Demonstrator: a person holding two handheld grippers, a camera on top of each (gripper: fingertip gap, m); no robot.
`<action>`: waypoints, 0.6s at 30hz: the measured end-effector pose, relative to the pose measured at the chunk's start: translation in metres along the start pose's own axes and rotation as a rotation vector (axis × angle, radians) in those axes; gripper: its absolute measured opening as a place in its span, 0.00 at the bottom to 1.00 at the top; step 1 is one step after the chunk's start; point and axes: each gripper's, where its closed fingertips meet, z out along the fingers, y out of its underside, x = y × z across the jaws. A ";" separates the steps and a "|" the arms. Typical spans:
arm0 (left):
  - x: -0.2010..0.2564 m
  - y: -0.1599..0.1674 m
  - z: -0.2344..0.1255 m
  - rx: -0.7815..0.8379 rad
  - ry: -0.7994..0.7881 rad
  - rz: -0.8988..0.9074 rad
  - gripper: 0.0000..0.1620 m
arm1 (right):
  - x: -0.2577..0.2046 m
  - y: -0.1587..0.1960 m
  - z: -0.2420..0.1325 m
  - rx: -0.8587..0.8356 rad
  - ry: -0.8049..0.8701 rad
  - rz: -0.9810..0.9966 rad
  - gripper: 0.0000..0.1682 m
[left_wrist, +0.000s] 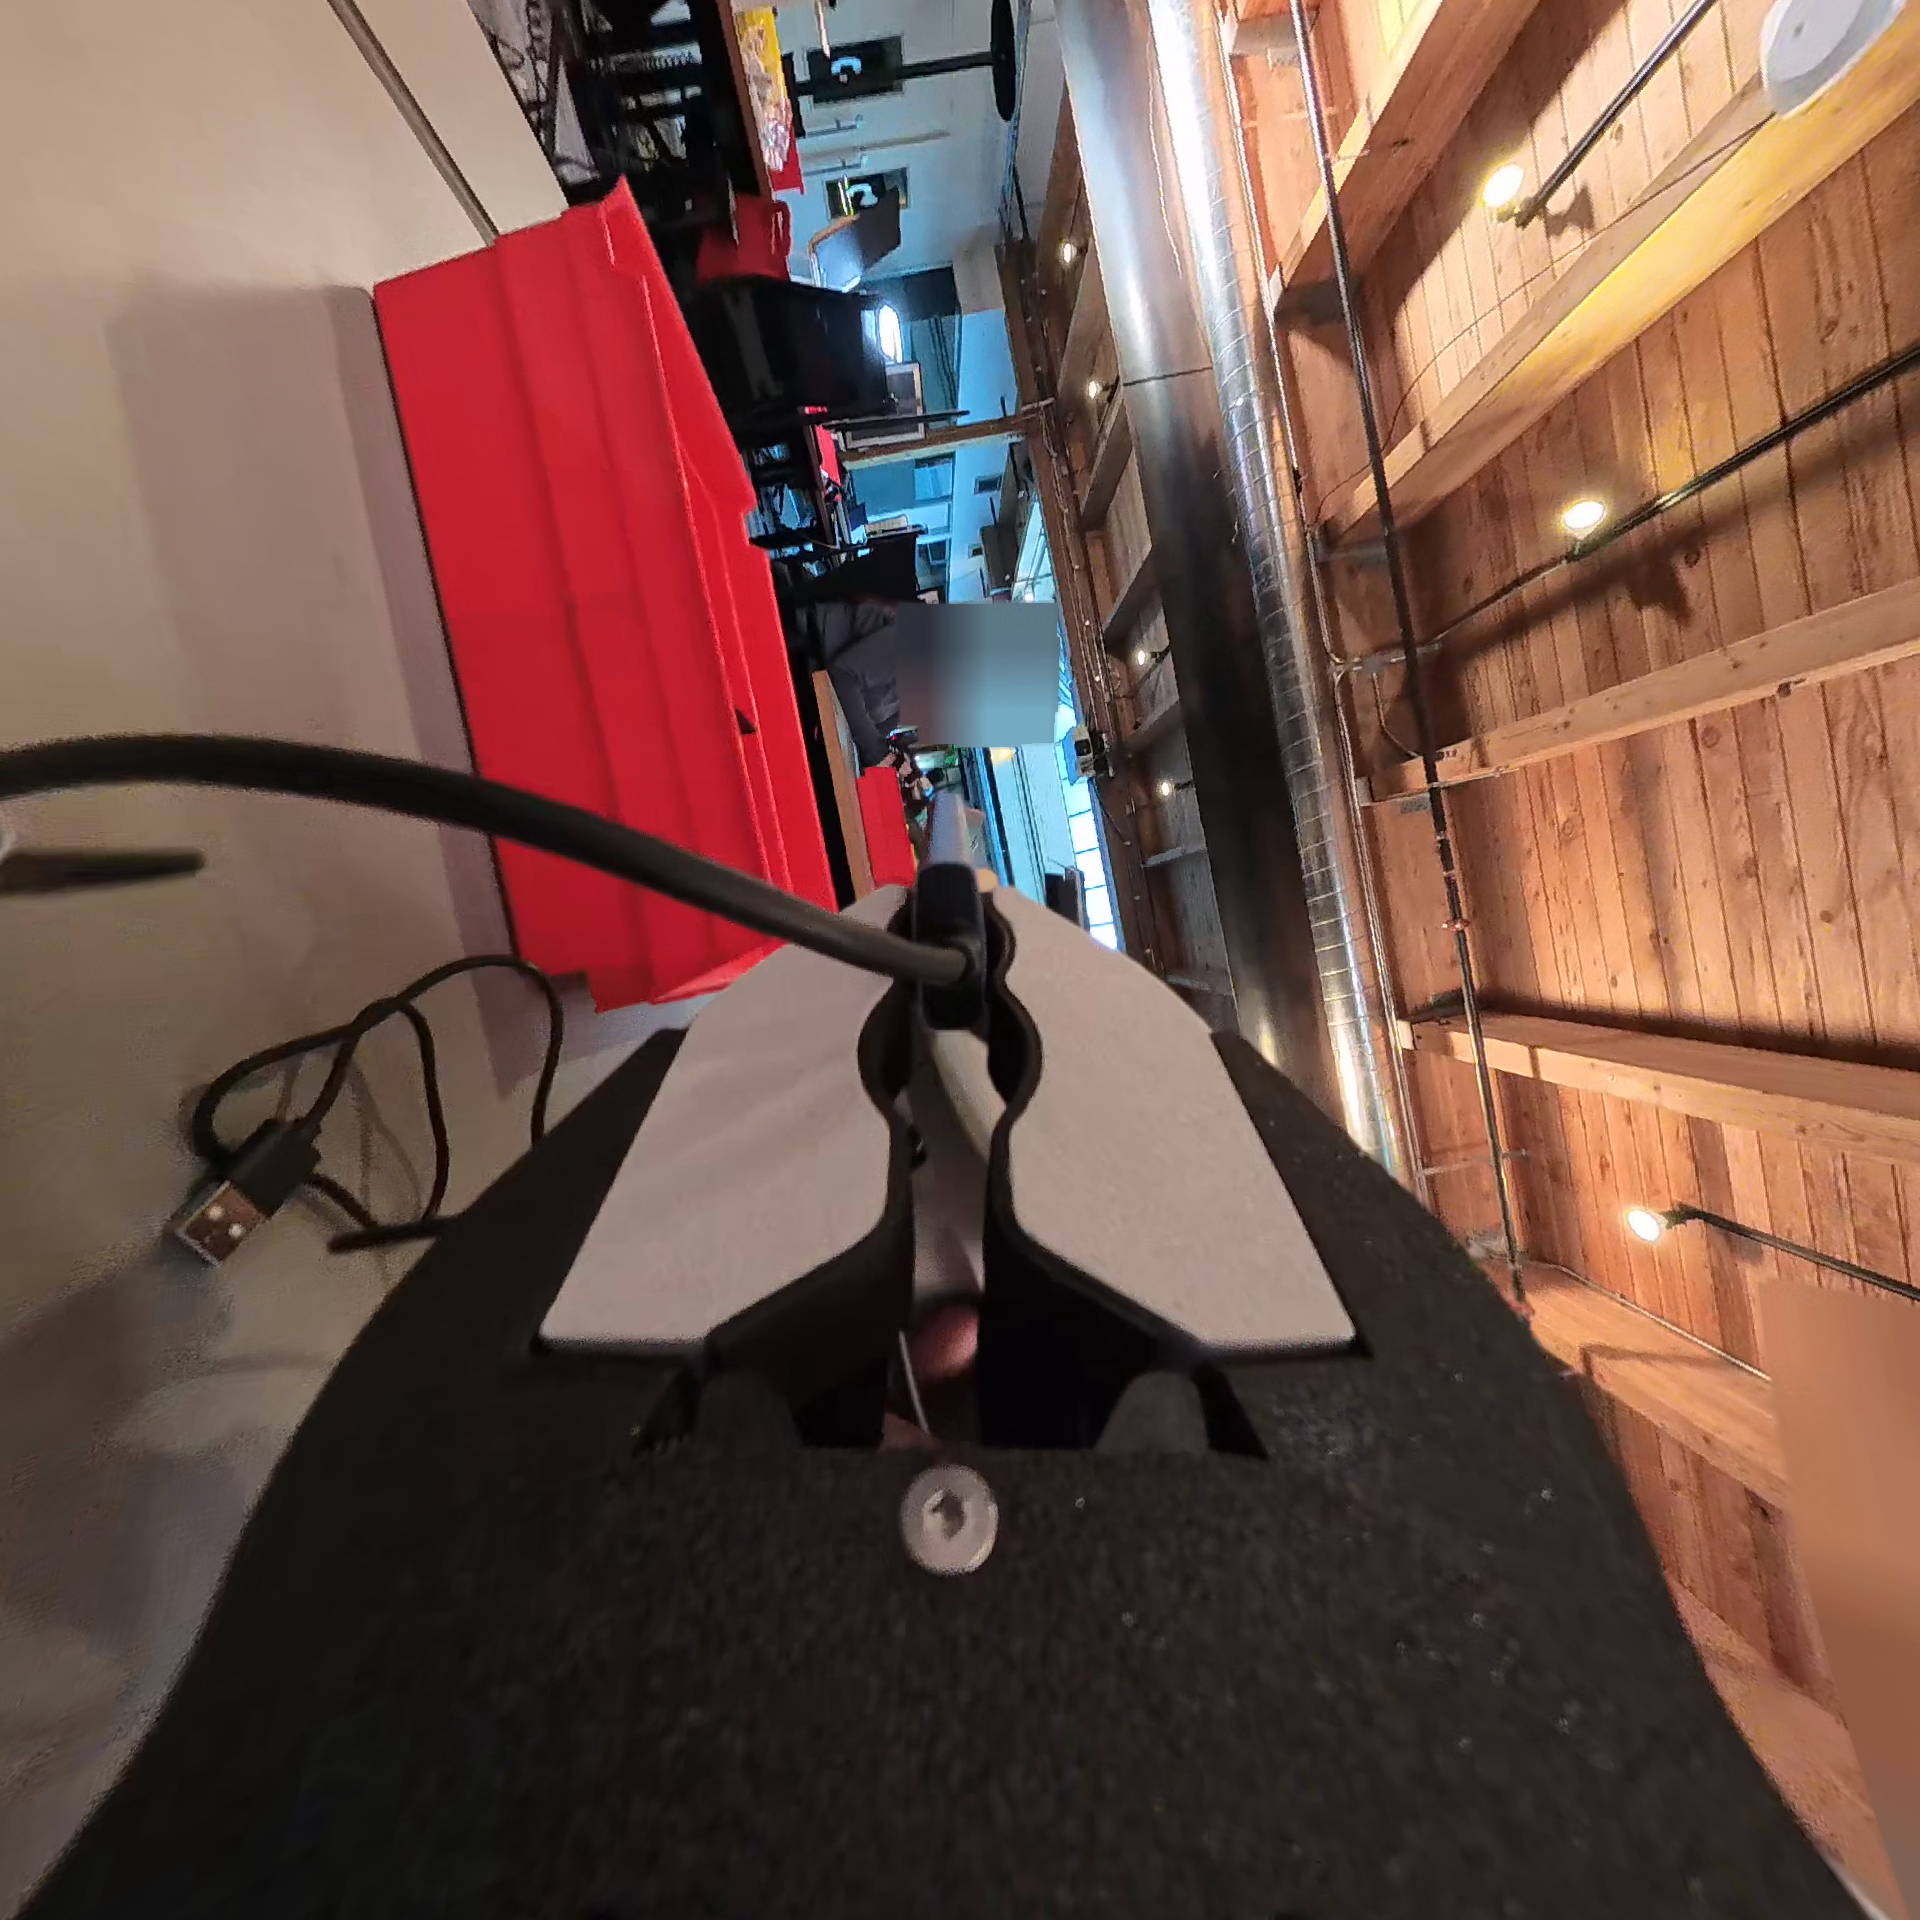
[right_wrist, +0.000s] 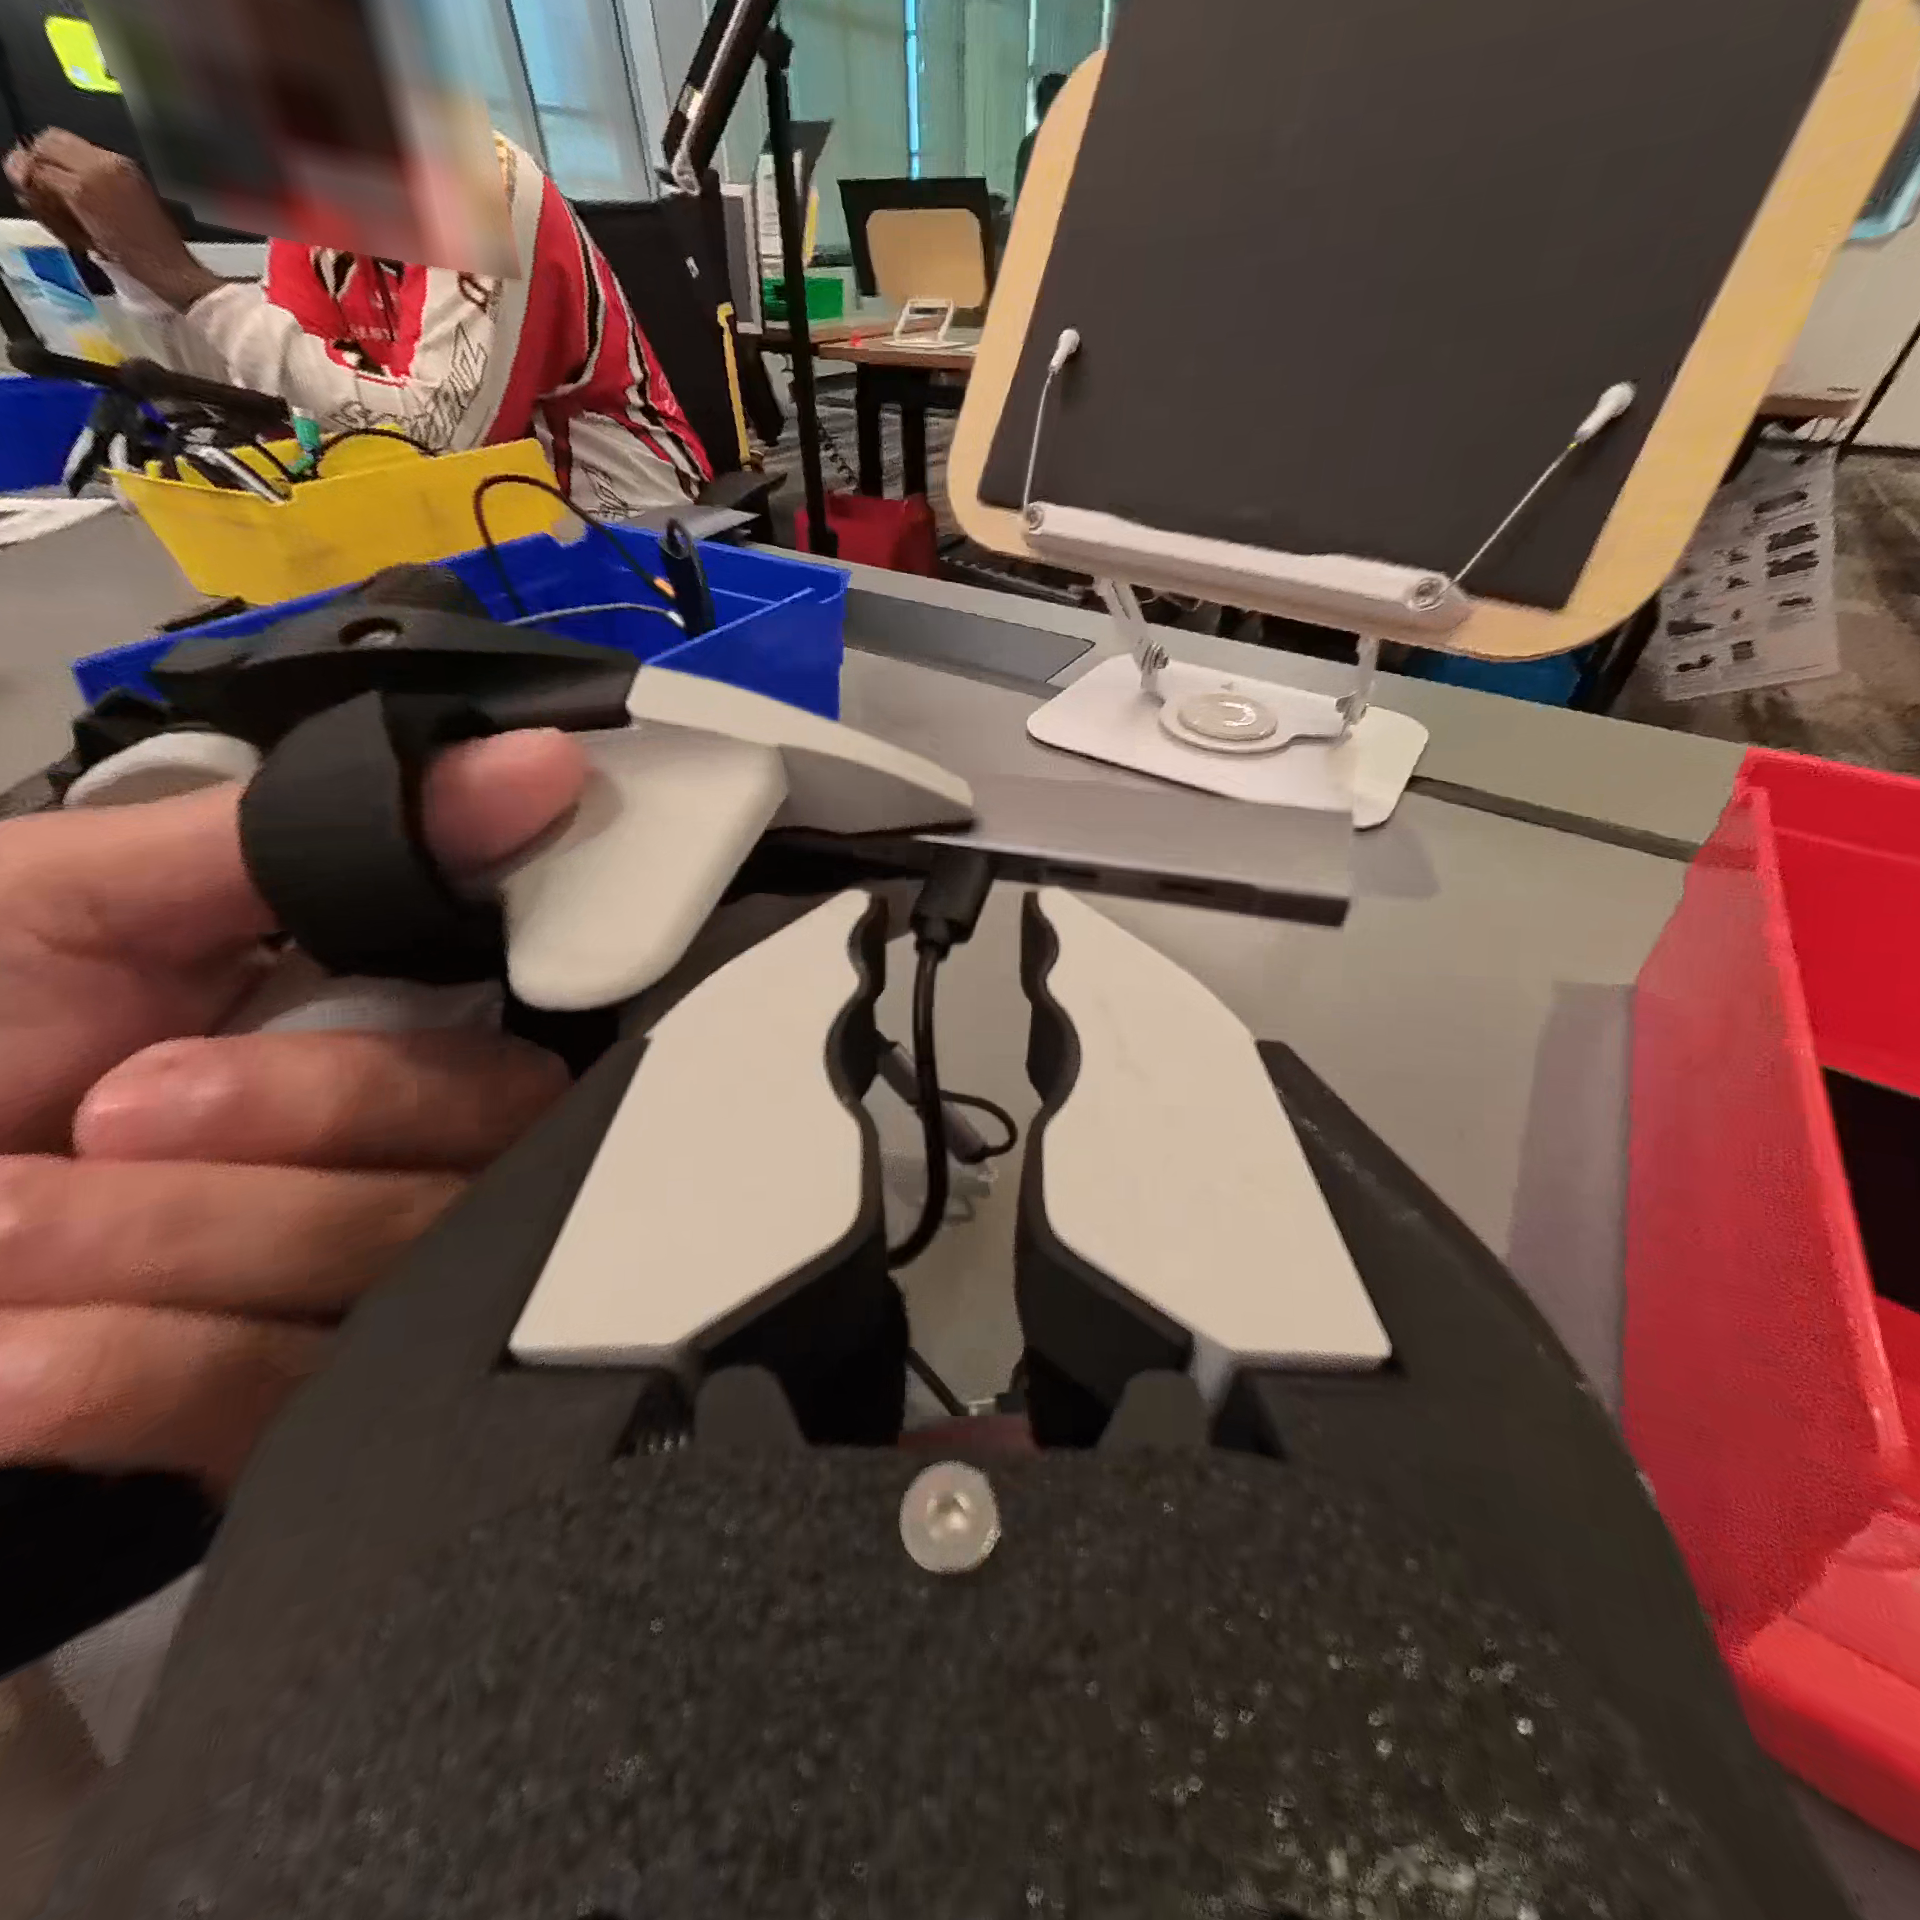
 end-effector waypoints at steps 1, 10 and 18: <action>0.001 0.001 -0.002 0.005 0.011 -0.002 0.06 | 0.000 0.001 0.001 0.002 0.017 -0.017 0.11; 0.010 0.007 -0.025 -0.039 0.066 0.163 0.06 | -0.022 -0.005 -0.003 0.037 -0.080 -0.027 0.06; -0.021 0.053 -0.080 -0.361 -0.166 0.747 0.23 | -0.010 0.019 -0.005 -0.107 -0.195 0.123 0.06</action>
